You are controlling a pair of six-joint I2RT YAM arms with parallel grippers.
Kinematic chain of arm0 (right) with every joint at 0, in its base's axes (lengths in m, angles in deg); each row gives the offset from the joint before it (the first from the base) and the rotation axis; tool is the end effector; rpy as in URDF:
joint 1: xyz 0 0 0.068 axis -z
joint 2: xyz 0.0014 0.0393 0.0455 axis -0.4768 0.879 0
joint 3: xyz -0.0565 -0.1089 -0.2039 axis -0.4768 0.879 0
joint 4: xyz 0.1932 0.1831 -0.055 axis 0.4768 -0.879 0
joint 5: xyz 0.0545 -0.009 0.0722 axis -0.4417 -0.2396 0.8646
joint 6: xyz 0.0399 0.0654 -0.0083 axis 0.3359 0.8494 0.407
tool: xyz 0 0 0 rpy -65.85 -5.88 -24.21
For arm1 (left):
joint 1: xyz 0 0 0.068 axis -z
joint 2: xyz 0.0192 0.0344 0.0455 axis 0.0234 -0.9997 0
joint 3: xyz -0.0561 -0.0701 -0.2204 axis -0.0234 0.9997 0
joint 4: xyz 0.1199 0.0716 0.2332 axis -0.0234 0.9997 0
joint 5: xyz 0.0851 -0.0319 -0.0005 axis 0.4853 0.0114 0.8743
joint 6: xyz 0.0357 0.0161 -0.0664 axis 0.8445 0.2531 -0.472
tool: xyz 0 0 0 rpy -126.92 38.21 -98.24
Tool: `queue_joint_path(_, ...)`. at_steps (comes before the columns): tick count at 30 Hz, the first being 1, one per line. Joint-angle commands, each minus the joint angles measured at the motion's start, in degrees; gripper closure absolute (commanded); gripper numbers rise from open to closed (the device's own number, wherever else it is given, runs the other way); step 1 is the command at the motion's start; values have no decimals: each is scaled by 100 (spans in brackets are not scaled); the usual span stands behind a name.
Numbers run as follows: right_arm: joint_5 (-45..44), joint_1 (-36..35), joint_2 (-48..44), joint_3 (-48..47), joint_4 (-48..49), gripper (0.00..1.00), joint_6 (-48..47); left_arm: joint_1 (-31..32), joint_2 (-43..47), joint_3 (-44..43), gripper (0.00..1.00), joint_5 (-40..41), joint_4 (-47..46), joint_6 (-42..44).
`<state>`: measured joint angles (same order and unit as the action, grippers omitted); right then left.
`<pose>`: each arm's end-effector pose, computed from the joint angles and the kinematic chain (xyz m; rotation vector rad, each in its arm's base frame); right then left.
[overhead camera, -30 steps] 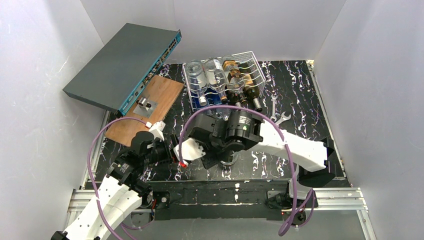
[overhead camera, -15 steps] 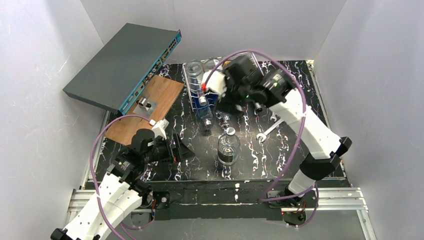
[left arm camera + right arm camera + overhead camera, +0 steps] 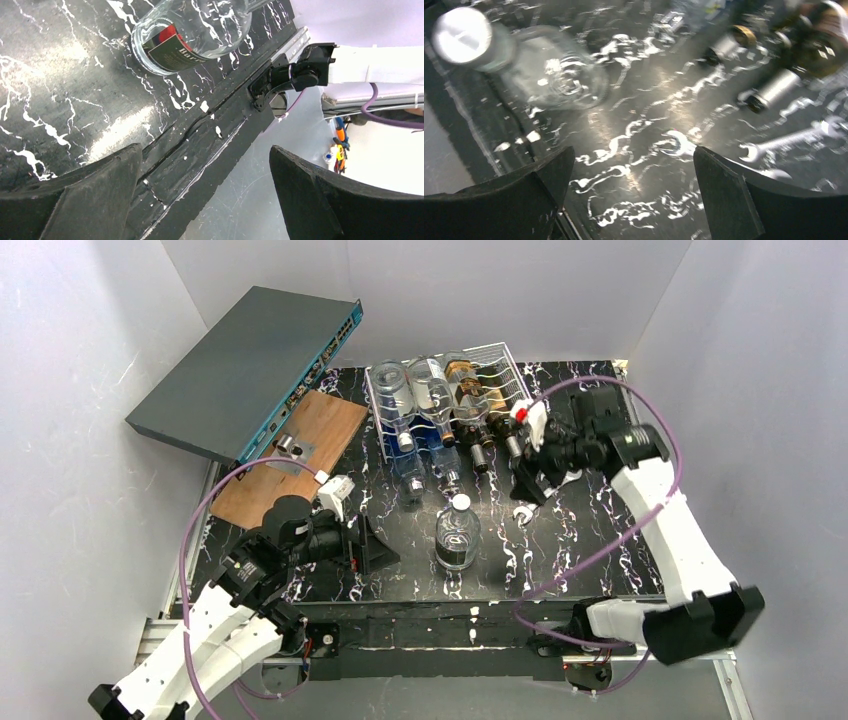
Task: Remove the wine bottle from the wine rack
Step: Place the wine bottle at the center of the board, then pick up the wine bottle from the center of the board.
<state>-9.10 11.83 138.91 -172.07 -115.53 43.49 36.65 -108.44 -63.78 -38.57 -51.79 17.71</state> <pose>0.2685 0.1112 0.3239 -1.2009 2.0756 0.4386 0.1498 -0.1401 0.2686 0.3195 2.1018 -1.2011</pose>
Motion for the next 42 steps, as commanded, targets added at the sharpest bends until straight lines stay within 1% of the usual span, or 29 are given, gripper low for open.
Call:
queue_joint_path(1, 1935, -21, -1179, 1204, 1324, 2, -562, 179, -101, -317, 2, 24, -90, 535)
queue_joint_path(4, 2612, 60, -1468, 1877, 1856, 2, -603, 202, -141, -411, 2, 173, -113, 645)
queue_joint_path(6, 3105, 139, -1464, 2115, 1896, 2, -1001, 204, -167, -427, 2, 212, -169, 663)
queue_joint_path(8, 3548, 184, -1391, 2263, 1658, 2, -1792, 204, -201, -407, 2, 192, -238, 643)
queue_joint_path(9, 3758, 204, -1337, 2290, 1441, 2, -2369, 209, -224, -397, 2, 168, -255, 634)
queue_joint_path(11, 4132, 230, -1185, 2310, 632, 2, -3975, 213, -238, -367, 2, 137, -285, 596)
queue_joint_path(13, 4419, 240, -1019, 2370, 7, 2, -5222, 222, -205, -323, 2, 143, -317, 557)
queue_joint_path(14, 4557, 235, -920, 2393, -107, 2, -5673, 229, -170, -298, 2, 151, -329, 546)
queue_joint_path(15, 4671, 233, -834, 2415, -170, 2, -5897, 230, -135, -277, 2, 162, -332, 537)
queue_joint_path(16, 4774, 232, -739, 2420, -142, 2, -5929, 231, -101, -259, 2, 168, -336, 528)
queue_joint_path(19, 4864, 232, -528, 2391, 7, 2, -5852, 239, -15, -198, 2, 179, -332, 482)
queue_joint_path(24, 4846, 159, -309, 2231, 374, 2, -5196, 253, 20, -78, 2, 205, -428, 399)
queue_joint_path(26, 4624, 41, -232, 2171, 755, 2, -4594, 262, 3, -44, 2, 205, -492, 347)
queue_joint_path(29, 4081, -190, -238, 2225, 1876, 2, -3128, 274, -5, -29, 2, 208, -518, 304)
queue_joint_path(31, 3837, -343, -253, 2268, 2424, 2, -2494, 283, 10, -34, 2, 214, -517, 297)
queue_joint_path(37, 3403, -821, -224, 2342, 3164, 2, -1759, 295, 13, -25, 2, 275, -517, 260)
queue_joint_path(42, 3367, -972, -298, 2512, 3764, 3, -895, 309, -47, -19, 2, 310, -523, 229)
